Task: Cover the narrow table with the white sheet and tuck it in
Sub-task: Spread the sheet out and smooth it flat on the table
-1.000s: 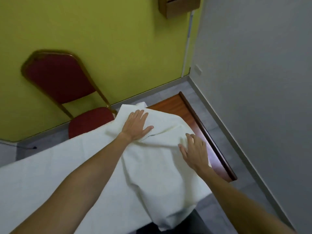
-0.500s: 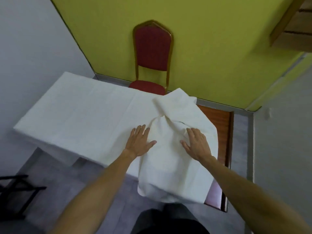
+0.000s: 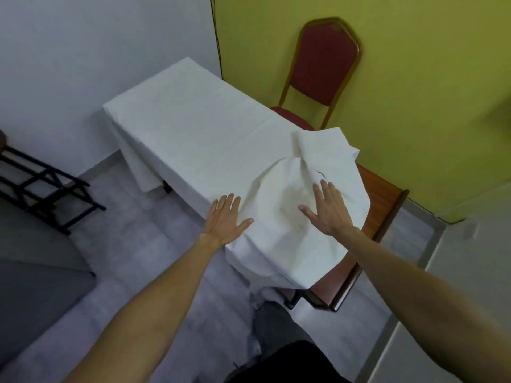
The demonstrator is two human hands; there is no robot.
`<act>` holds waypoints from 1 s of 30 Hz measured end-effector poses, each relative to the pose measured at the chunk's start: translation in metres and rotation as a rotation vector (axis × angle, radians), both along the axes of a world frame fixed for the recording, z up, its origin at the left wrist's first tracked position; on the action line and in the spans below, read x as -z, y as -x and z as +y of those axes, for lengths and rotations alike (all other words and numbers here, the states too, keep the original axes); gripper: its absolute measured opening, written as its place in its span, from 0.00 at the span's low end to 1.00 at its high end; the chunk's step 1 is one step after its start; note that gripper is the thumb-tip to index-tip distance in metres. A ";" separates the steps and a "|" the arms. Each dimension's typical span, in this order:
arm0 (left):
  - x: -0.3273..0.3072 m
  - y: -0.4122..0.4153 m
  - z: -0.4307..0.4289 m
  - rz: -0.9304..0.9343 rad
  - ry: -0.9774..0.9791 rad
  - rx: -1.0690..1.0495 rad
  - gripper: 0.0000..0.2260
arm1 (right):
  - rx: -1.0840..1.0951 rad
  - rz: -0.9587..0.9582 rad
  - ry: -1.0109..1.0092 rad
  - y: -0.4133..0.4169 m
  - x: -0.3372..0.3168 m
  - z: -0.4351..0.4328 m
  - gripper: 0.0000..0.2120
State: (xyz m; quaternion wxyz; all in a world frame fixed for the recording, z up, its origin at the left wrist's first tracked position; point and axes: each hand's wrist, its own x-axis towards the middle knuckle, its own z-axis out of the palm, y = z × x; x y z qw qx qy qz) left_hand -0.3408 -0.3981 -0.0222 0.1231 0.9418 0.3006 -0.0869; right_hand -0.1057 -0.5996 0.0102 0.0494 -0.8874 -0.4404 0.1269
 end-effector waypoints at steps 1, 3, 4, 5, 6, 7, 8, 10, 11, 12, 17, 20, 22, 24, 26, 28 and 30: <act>0.000 0.006 -0.010 0.018 0.010 0.002 0.44 | -0.016 -0.002 0.018 0.001 -0.002 -0.006 0.43; 0.000 0.015 -0.025 0.025 0.024 -0.018 0.42 | -0.025 -0.003 0.030 -0.002 -0.005 -0.017 0.44; -0.001 0.017 -0.030 0.003 0.019 -0.041 0.42 | -0.029 -0.015 0.023 -0.005 -0.006 -0.021 0.46; -0.003 0.017 -0.035 -0.014 0.020 -0.064 0.43 | -0.039 -0.027 0.023 -0.009 -0.006 -0.024 0.48; -0.004 0.016 -0.040 -0.024 0.030 -0.084 0.44 | -0.055 -0.029 0.036 -0.013 -0.008 -0.025 0.49; -0.003 0.016 -0.046 -0.034 0.042 -0.098 0.44 | -0.070 -0.025 0.050 -0.018 -0.010 -0.025 0.48; -0.001 0.015 -0.051 -0.050 0.049 -0.114 0.44 | -0.070 -0.023 0.050 -0.022 -0.012 -0.024 0.46; 0.002 0.012 -0.059 -0.067 0.046 -0.146 0.44 | -0.060 -0.031 0.019 -0.031 -0.013 -0.019 0.42; 0.004 0.009 -0.063 -0.063 0.054 -0.161 0.44 | -0.066 -0.030 0.005 -0.037 -0.014 -0.015 0.40; 0.005 0.006 -0.067 -0.054 0.066 -0.173 0.45 | -0.076 -0.028 -0.004 -0.044 -0.014 -0.013 0.39; 0.022 -0.028 -0.093 -0.090 0.062 -0.246 0.47 | -0.127 -0.034 -0.021 -0.103 0.003 -0.003 0.39; 0.040 -0.066 -0.111 -0.167 0.046 -0.299 0.40 | -0.215 -0.027 0.001 -0.151 0.017 0.011 0.41; 0.050 -0.099 -0.122 -0.181 0.038 -0.375 0.37 | -0.312 -0.032 -0.003 -0.183 0.028 0.026 0.43; 0.058 -0.133 -0.135 -0.181 0.025 -0.459 0.37 | -0.443 -0.053 -0.024 -0.213 0.040 0.042 0.43; 0.063 -0.162 -0.152 -0.160 0.010 -0.549 0.36 | -0.587 -0.082 -0.045 -0.239 0.051 0.055 0.41; 0.071 -0.182 -0.175 -0.125 -0.016 -0.644 0.34 | -0.702 -0.086 -0.046 -0.257 0.063 0.064 0.39; 0.080 -0.196 -0.197 -0.106 -0.053 -0.752 0.32 | -0.775 -0.073 -0.070 -0.267 0.075 0.070 0.38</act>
